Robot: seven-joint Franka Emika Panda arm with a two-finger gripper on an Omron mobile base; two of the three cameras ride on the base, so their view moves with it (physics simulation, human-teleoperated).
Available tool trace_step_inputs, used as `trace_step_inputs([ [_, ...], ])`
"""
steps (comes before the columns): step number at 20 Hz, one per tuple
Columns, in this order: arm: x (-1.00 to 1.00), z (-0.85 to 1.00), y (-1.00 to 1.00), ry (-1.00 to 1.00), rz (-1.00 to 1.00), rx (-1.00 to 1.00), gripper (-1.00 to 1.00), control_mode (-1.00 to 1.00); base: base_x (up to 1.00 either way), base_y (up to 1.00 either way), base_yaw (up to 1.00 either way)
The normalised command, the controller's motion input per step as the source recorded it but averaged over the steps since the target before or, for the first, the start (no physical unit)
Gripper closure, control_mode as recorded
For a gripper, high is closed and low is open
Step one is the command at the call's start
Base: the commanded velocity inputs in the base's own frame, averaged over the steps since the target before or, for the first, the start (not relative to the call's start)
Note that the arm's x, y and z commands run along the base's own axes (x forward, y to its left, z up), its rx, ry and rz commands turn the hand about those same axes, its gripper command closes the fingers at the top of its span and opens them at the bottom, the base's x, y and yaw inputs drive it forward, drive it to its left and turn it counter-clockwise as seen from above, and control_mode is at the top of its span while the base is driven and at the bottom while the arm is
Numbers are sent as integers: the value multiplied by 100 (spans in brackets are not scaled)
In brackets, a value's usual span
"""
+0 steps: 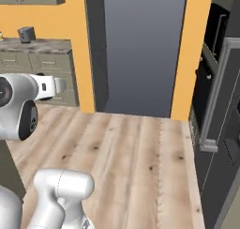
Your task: Collect the turmeric, mayonnaise, and shaker from the cabinet and place them next to the stove.
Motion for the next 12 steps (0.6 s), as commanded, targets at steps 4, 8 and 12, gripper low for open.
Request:
trace_step_inputs([
  [4, 0, 0, 0, 0, 0, 0, 100, 100, 100, 12, 35],
  [8, 0, 0, 0, 0, 0, 0, 100, 100, 100, 7, 32],
  [12, 0, 0, 0, 0, 0, 0, 100, 100, 100, 8, 29],
])
